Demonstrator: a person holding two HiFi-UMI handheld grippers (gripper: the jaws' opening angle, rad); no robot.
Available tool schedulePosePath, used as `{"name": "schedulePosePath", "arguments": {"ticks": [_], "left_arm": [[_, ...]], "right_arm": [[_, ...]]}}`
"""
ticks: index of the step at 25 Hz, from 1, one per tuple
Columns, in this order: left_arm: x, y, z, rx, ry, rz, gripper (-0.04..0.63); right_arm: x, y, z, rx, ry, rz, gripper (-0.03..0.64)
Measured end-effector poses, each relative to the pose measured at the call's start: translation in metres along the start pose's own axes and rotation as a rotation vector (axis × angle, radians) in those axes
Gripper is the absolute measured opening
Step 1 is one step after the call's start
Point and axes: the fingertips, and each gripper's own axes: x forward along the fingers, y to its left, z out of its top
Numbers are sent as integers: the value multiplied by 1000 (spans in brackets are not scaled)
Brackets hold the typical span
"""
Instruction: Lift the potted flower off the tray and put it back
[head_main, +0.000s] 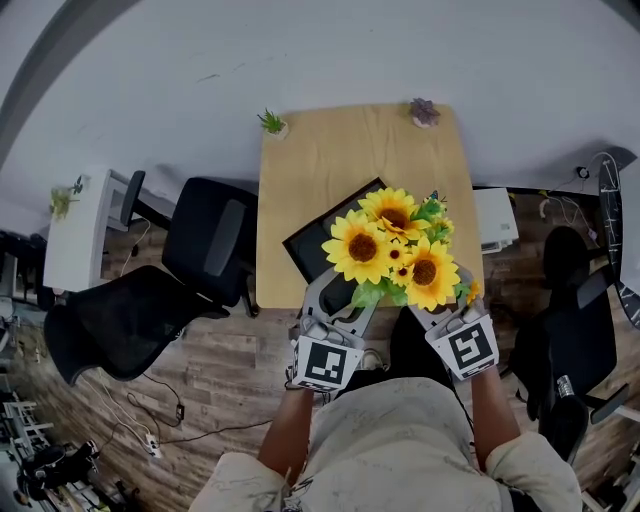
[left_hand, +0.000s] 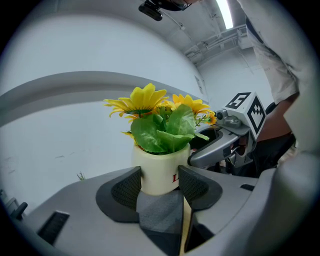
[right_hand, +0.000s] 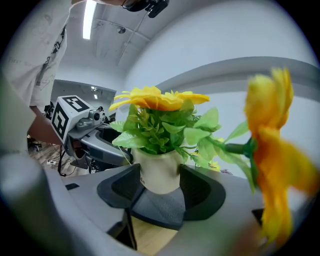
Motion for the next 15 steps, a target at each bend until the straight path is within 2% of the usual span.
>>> {"name": "schedulePosePath", "arguments": {"ticks": [8, 15], "left_arm": [[16, 2, -21, -28, 47, -8, 238], [36, 1, -49, -71, 105, -26, 238]], "right_arm": [[17, -8, -15, 6, 2, 18, 262], [33, -14, -42, 23, 58, 31, 262]]}}
